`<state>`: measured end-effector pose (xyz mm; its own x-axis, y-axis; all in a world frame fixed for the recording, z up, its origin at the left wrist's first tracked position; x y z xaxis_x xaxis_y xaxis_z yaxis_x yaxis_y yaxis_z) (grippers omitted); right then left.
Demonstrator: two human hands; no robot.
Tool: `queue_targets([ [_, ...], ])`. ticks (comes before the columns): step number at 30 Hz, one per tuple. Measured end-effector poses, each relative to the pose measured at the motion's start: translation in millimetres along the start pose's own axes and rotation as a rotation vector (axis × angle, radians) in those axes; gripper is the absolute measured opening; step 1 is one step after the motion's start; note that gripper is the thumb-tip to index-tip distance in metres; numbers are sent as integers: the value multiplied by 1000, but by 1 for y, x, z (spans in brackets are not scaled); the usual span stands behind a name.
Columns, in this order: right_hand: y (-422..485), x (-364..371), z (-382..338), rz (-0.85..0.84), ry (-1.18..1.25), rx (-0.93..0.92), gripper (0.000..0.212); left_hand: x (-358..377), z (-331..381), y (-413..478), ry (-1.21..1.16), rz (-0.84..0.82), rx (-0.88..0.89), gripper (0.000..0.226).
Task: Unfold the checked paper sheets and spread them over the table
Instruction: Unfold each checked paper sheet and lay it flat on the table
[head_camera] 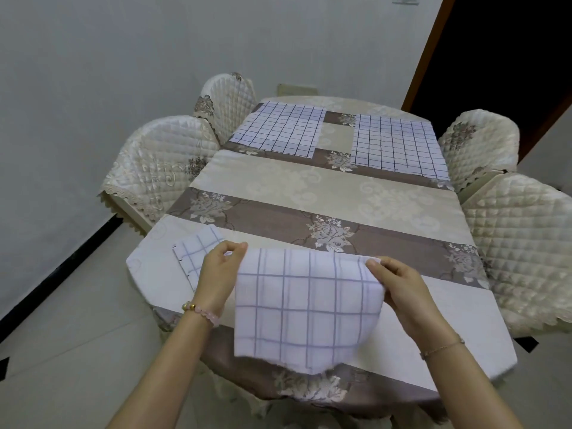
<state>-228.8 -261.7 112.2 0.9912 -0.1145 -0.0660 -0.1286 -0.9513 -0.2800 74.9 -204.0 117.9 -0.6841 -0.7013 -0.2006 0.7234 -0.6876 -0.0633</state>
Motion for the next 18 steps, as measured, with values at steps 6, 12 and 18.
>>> queue_targets([
  [6,21,1,27,103,-52,38,16,28,-41,-18,-170,-261,-407,29],
  [12,42,-18,64,235,-82,64,8,36,-106,-69,-39,-541,-625,21],
  [18,51,-36,93,276,-116,116,10,41,-125,-97,17,-609,-635,22],
])
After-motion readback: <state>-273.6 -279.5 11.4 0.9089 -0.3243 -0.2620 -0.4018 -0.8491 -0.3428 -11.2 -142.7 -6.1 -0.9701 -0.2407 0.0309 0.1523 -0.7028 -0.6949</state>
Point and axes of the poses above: each hand's wrist, its own y-axis towards the middle knuckle, its own x-axis out of the palm, z = x × y, the point moved 8 cm from there along y, towards the middle knuckle, and after that the axes turned 15 degrees about z, right-handed, at the moved point
